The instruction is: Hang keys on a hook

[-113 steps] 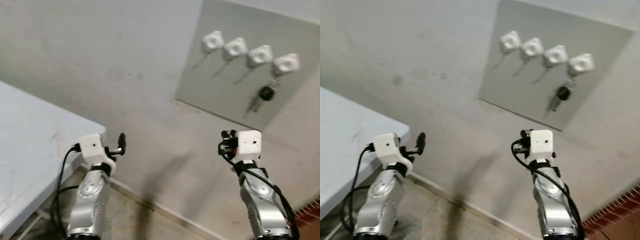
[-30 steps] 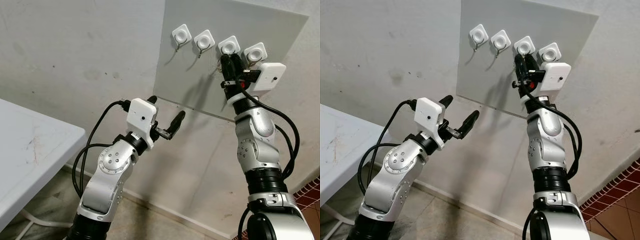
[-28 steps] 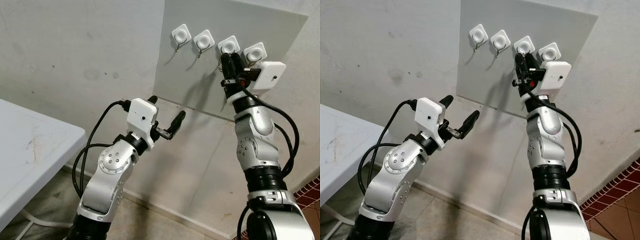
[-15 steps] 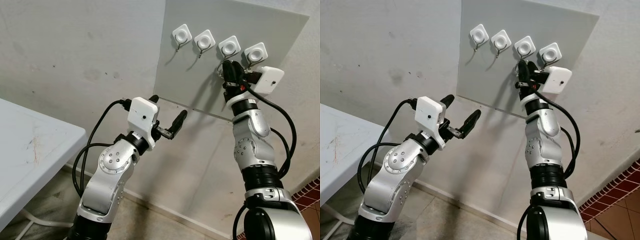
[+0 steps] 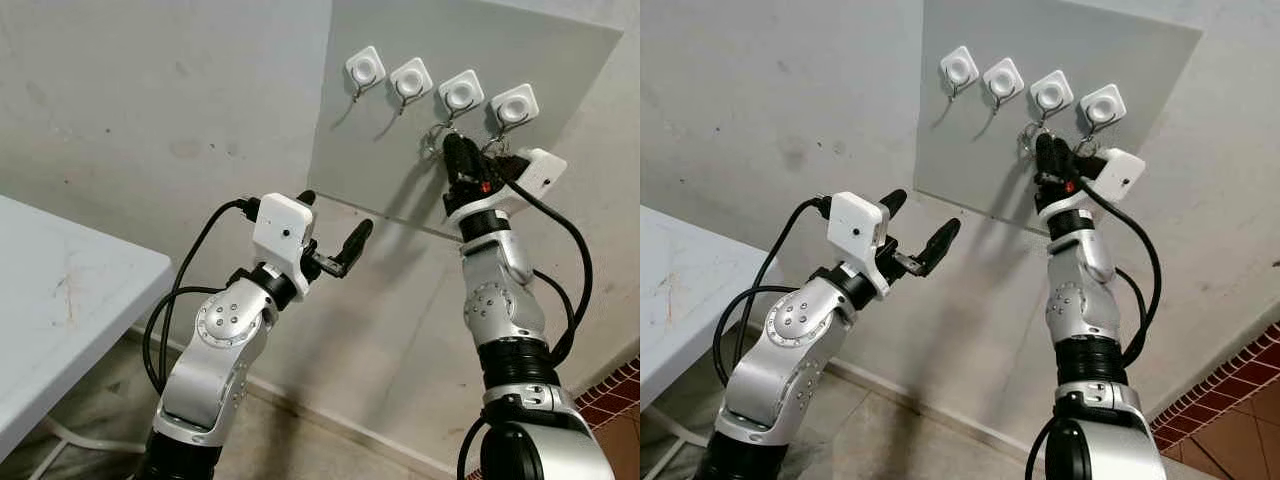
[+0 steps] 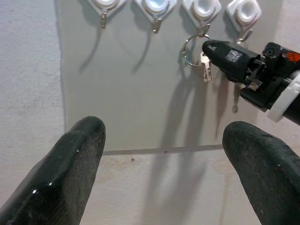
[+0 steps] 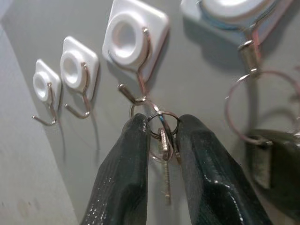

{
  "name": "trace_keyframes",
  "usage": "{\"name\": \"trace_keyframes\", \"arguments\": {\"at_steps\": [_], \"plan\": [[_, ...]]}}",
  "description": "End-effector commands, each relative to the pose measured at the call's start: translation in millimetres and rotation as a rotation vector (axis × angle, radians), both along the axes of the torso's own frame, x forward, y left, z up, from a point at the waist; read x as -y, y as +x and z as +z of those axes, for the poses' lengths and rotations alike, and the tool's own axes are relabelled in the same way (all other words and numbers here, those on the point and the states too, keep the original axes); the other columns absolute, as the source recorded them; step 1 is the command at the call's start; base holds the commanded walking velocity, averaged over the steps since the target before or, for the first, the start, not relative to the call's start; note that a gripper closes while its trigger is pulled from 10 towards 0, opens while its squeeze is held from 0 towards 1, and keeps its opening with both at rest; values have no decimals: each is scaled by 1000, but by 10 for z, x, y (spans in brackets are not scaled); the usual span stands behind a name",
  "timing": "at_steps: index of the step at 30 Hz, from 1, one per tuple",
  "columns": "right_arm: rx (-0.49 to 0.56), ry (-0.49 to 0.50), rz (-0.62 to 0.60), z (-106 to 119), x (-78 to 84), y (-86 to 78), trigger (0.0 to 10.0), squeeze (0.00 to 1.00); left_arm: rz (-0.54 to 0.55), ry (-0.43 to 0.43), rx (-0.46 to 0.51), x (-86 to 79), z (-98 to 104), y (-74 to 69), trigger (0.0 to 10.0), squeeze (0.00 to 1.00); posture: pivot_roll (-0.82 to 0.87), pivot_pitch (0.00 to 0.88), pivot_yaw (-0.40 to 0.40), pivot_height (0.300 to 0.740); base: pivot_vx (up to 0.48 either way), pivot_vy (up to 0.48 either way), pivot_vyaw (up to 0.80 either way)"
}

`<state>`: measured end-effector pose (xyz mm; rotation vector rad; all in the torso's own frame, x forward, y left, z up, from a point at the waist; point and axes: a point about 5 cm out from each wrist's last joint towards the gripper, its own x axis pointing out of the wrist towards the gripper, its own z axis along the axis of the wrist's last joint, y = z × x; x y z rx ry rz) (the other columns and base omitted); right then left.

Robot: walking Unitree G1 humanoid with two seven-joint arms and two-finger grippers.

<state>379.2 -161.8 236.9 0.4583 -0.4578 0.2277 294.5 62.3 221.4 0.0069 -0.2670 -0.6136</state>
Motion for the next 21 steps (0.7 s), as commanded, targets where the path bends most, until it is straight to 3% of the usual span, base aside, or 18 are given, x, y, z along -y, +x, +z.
{"name": "trace_keyframes", "arguments": {"at_steps": [1, 5, 6, 7, 14, 21], "plan": [[31, -26, 9, 72, -9, -24, 10000, 0, -4, -7, 6, 9, 35, -15, 10000, 0, 51, 80, -90, 740, 0, 0, 0], [19, -26, 23, 25, -19, -35, 10000, 0, -1, -7, 7, 7, 37, -12, 10000, 0, 52, 80, -92, 740, 0, 0, 0], [18, -29, 23, 12, -19, -42, 10000, 259, 1, -10, 5, 4, 36, -12, 10000, 0, 52, 80, -92, 740, 0, 0, 0], [21, -33, 28, -10, -20, -60, 10000, 1000, 3, -15, 0, 3, 30, -15, 10000, 0, 50, 81, -92, 740, 0, 0, 0], [13, -97, 4, -90, -3, -106, 10000, 1000, 11, -23, -5, 0, 14, -17, 10000, 0, 52, 77, -95, 740, 0, 0, 0], [-2, -201, -17, -279, 21, -246, 10000, 1000, 60, -102, -42, -65, -42, 22, 10000, 0, 50, 64, -93, 740, 0, 0, 0]]}}
